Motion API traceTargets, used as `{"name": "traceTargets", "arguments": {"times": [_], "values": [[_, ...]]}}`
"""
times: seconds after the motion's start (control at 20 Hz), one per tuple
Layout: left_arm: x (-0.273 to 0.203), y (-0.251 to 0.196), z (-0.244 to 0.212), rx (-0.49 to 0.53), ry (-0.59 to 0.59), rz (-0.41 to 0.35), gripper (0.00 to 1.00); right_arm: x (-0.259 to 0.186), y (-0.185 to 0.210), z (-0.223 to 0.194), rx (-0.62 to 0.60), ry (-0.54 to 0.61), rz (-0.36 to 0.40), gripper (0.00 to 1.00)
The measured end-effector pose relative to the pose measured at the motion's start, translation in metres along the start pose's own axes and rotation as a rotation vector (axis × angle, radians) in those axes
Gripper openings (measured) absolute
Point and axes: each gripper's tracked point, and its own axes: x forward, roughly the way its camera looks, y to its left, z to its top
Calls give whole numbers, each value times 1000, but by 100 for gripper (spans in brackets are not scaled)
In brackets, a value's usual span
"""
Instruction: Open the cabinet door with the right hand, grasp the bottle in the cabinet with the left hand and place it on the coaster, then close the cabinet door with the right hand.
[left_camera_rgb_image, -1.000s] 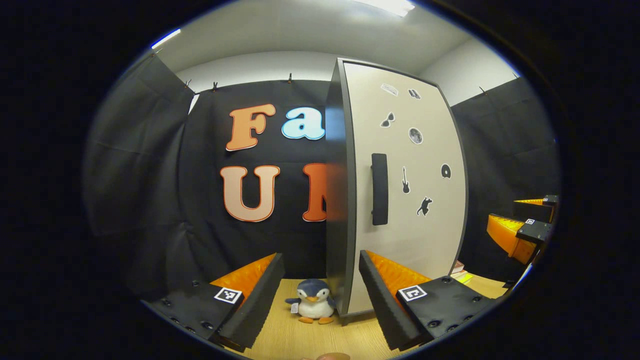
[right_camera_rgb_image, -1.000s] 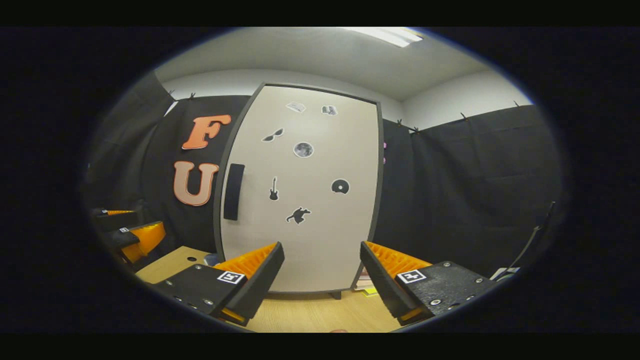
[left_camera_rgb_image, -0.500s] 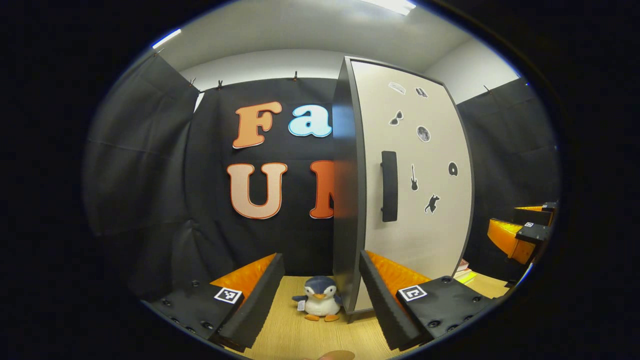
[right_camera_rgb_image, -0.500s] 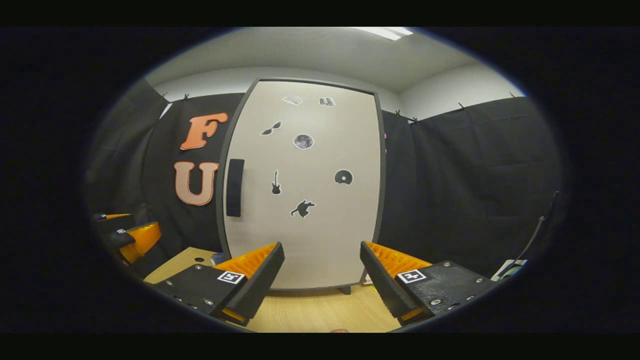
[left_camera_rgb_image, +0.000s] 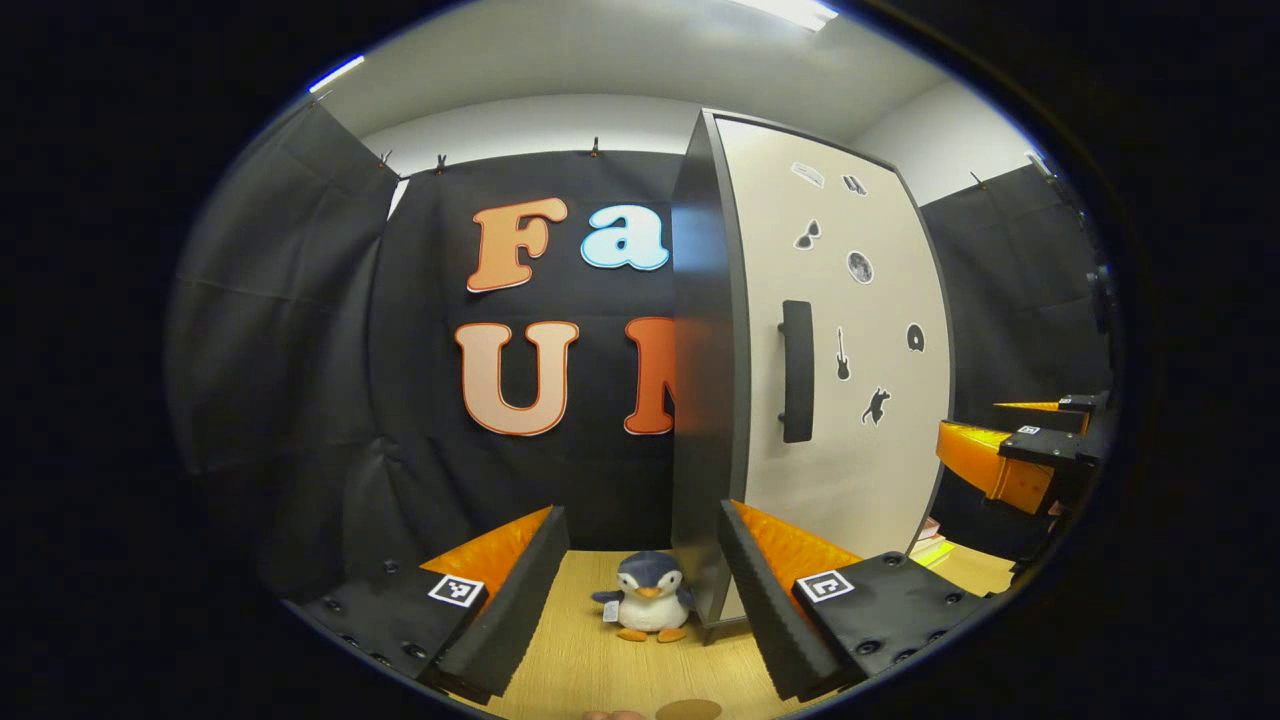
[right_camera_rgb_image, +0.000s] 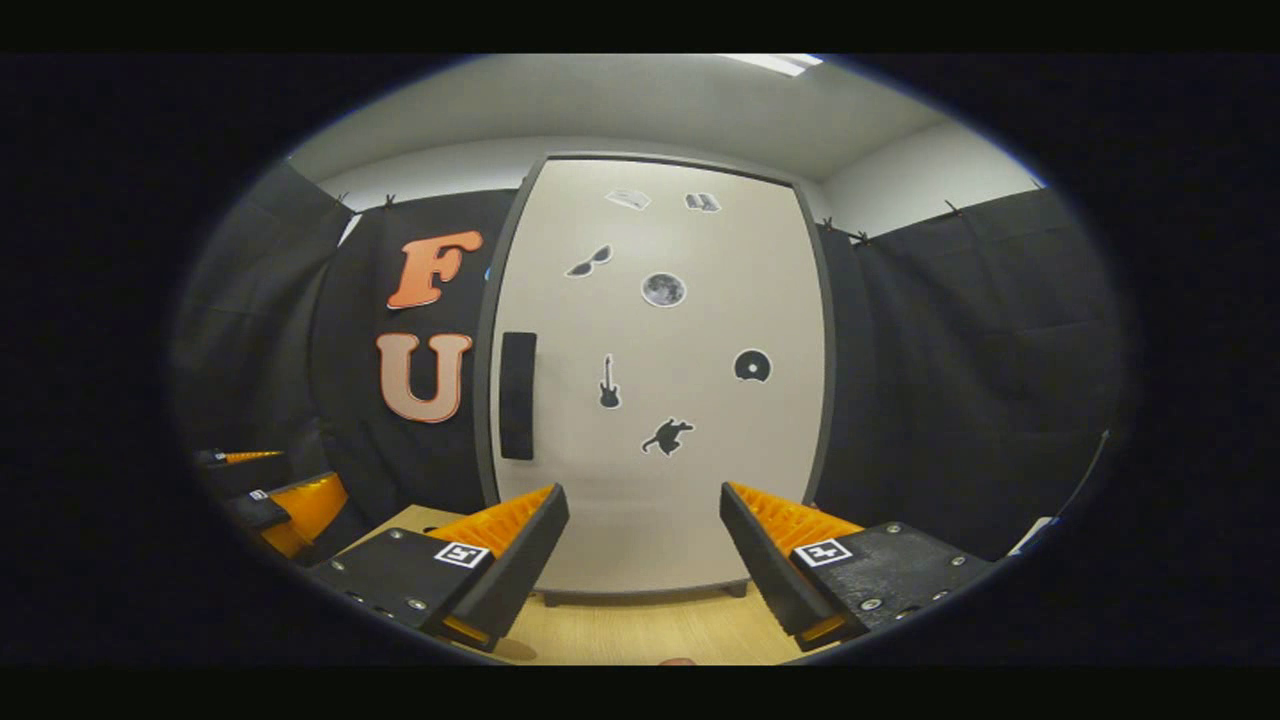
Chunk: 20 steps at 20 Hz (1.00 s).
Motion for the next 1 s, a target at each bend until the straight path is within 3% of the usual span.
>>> {"name": "traceTargets", "arguments": {"times": [0.2,0.5,1.0], "values": [[5,12,5,-7,-18,-2,98,21,32,11,23,-4,70,95],[14,33,-2,4,-4,33,98,57,67,28,16,-18,108,95],[30,51,-8,-72,-16,0,98,105,90,26,3,2,76,94]]}}
